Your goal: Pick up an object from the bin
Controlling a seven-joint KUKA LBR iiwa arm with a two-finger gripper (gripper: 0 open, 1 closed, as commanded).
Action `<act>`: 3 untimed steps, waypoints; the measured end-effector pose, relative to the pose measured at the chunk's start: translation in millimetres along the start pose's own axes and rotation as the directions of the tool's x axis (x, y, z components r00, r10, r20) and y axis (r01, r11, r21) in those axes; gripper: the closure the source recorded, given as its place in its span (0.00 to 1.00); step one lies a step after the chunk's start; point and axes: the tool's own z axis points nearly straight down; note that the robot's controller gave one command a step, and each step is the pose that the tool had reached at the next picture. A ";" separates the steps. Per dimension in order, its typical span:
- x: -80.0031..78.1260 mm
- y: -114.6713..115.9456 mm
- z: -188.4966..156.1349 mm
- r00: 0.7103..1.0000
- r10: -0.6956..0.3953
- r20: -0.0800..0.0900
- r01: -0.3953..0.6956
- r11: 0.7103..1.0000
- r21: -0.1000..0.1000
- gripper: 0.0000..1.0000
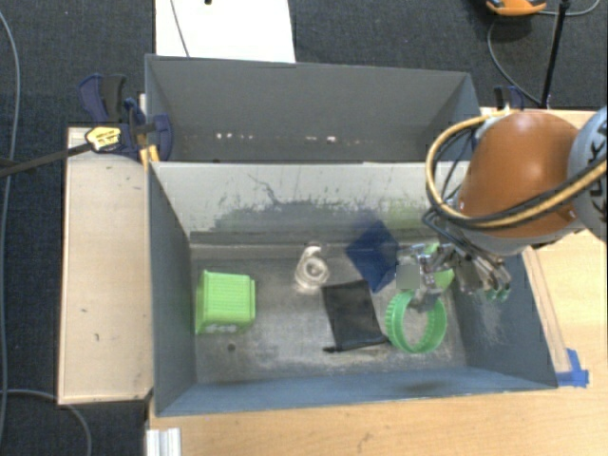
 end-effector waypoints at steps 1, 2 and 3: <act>0.0 0.0 0.0 1.000 0.000 0.000 0.000 1.000 0.000 1.00; 0.1 0.0 -0.4 1.000 0.000 0.000 0.000 1.000 0.000 1.00; -2.6 -2.5 -33.4 0.997 -0.073 0.004 0.073 0.997 0.001 1.00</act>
Offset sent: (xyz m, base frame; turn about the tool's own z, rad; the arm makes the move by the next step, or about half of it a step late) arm -0.0029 0.0212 0.2508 0.0123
